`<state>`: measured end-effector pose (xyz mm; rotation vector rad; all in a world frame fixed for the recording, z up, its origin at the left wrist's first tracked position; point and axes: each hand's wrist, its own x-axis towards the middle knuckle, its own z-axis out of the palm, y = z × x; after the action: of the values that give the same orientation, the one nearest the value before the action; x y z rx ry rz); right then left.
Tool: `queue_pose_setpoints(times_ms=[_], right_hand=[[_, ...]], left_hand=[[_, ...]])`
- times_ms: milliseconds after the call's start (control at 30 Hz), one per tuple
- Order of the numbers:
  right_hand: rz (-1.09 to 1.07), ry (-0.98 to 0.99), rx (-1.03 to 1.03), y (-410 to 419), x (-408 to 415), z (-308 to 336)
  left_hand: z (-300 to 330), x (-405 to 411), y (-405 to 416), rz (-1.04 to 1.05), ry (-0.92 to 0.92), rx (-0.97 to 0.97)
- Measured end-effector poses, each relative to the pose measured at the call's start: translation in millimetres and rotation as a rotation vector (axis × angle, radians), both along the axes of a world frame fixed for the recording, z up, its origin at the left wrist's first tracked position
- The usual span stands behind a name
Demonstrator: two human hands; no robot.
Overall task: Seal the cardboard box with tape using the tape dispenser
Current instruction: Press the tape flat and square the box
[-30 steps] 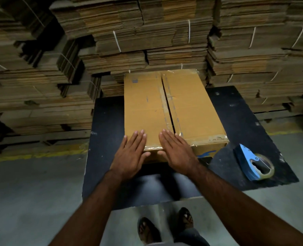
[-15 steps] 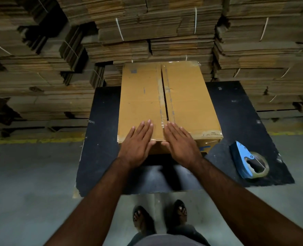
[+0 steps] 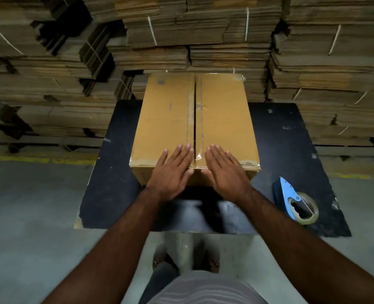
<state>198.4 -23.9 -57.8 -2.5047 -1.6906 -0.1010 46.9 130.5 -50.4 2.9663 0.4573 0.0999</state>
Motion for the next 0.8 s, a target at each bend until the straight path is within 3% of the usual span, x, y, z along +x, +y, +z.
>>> queue_pose_setpoints(times_ms=[100,300,533,667,800], right_hand=[[-0.073,0.005,0.028,-5.1,13.2,-0.2],[0.012,-0.096,-0.074,-20.7,21.5,-9.9],[-0.049,-0.043,0.041,-38.3,38.2,0.4],[-0.044,-0.086,-0.027,-45.4,50.6,-5.3],[-0.023,-0.143,-0.068,-58.9,53.5,-12.6]], left_hand=[[-3.0,23.6,-16.5,-0.02,-0.036,0.056],[-17.5,21.8,-11.2,-0.103,0.078,0.201],[-1.8,41.4,-31.8,-0.073,0.024,0.066],[-5.6,58.0,-37.7,-0.031,0.097,0.15],[-9.8,55.5,-31.8,-0.122,0.15,0.216]])
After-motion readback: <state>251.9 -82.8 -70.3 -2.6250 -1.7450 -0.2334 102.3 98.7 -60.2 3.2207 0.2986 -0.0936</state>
